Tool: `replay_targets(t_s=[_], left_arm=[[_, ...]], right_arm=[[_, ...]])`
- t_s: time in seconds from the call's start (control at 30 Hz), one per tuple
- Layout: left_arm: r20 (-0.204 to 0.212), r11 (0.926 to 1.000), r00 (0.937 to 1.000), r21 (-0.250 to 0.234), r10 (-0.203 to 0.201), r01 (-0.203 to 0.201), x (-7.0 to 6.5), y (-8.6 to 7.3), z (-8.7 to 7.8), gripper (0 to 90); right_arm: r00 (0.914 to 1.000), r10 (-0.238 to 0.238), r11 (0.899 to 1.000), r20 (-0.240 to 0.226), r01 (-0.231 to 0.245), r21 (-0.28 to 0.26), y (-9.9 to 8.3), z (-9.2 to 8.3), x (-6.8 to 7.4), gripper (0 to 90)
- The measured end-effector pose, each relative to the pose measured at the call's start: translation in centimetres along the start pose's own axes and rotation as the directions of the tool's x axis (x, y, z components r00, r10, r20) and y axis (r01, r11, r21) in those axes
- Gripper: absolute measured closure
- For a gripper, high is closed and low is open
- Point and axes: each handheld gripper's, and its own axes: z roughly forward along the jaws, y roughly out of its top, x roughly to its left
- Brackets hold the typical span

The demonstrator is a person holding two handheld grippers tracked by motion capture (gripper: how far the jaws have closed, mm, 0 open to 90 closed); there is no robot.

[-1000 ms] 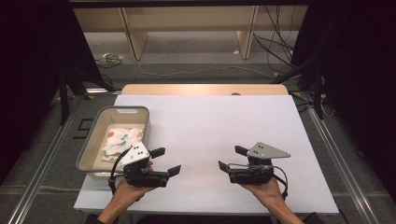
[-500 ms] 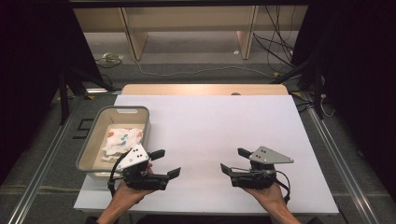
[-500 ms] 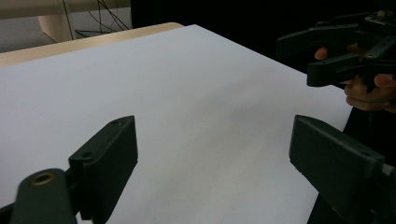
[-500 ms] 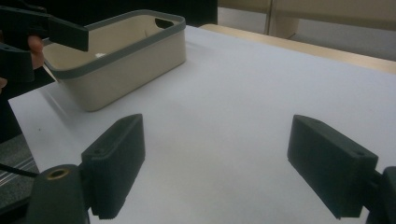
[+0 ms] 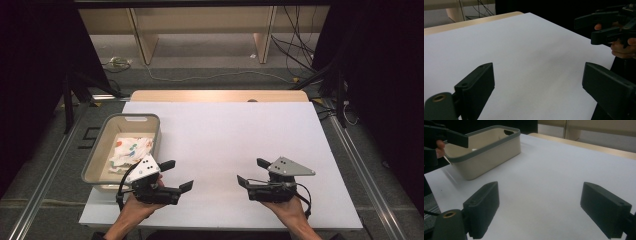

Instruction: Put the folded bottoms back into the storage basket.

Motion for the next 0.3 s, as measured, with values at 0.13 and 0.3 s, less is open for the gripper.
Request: replay_targets(t_s=[0.13,0.3], left_arm=[[-0.003,1.0000,1.0000,-0.001,-0.002,0.002,0.14,-0.01,-0.01,10.5],[-0.006,1.0000,1.0000,-0.003,-0.007,0.007,0.31,-0.03,0.03,10.4]], right_arm=[[1.0000,-0.001,1.000,0.000,0.001,-0.002,0.05,0.08,-0.07,16.6],[1.0000,-0.003,1.000,-0.002,0.003,0.005,0.00,0.37,-0.03,16.7]])
